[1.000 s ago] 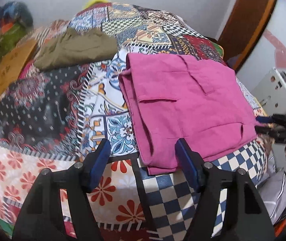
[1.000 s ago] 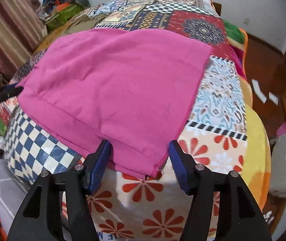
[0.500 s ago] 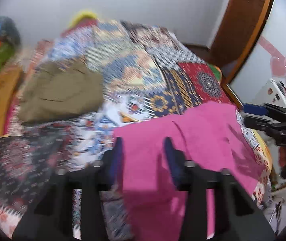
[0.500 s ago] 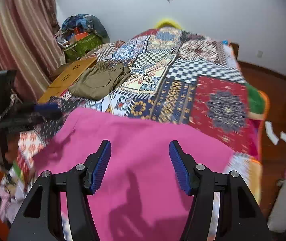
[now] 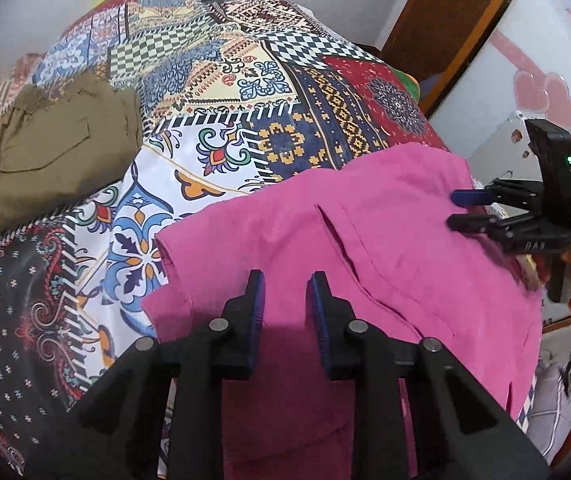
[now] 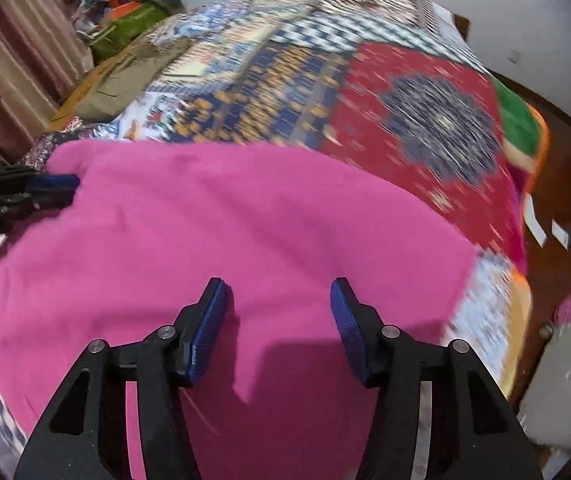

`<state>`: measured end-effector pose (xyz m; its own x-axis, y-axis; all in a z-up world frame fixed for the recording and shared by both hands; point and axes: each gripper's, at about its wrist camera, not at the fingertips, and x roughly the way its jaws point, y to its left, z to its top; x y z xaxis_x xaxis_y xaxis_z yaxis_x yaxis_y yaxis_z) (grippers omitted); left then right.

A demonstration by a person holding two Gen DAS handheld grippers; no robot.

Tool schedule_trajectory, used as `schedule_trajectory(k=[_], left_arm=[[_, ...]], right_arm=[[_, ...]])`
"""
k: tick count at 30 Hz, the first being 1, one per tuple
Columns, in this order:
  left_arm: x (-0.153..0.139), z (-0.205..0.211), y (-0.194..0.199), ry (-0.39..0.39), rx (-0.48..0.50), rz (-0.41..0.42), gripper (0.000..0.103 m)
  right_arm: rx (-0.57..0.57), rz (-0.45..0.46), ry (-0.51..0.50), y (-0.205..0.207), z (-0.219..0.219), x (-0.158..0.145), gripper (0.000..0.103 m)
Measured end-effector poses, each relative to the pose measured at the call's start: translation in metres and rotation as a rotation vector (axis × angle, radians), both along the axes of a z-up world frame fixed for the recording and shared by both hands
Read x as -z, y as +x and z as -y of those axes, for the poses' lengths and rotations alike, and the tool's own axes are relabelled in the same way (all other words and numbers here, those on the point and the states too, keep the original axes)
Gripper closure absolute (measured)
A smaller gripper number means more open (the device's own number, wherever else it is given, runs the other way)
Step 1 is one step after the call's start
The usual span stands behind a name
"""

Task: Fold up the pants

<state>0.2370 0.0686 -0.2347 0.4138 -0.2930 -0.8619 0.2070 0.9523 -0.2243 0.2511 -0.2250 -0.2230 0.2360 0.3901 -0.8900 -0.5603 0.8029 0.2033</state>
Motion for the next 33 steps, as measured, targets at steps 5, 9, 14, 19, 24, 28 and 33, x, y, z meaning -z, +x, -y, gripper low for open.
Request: schedule_trajectory(k=[5,9,14,19,24,28,33], left_arm=[[-0.021,-0.014,0.001,-0.013,-0.043,0.018,0.077],[-0.039,-0.032,0.011,0.049,-0.121,0.071,0.062],[-0.029,-0.054,0.035,0.014,-0.186,0.027,0.062],[0.0,-0.053,0.046,-0.024,-0.177,-0.06,0.062],[0.008,-0.051,0.038,-0.07,-0.171,-0.077,0.062],[0.009,-0.047,0.031,-0.069,-0.175,-0.066,0.062],[0.006,-0.04,0.022,-0.041,-0.175,-0.029,0.069]], right_arm=[[-0.006,0.073,-0.018,-0.005,0.014,-0.028,0.051],[0.009,0.122,0.09,0.02,0.007,-0.049,0.051],[0.008,0.121,0.157,0.06,-0.026,-0.046,0.051],[-0.014,0.013,0.162,0.083,-0.051,-0.018,0.051],[-0.051,-0.04,0.135,0.071,-0.055,0.005,0.051],[-0.061,-0.005,0.141,0.062,-0.055,0.003,0.057],[-0.042,0.041,0.162,0.056,-0.047,-0.004,0.079]])
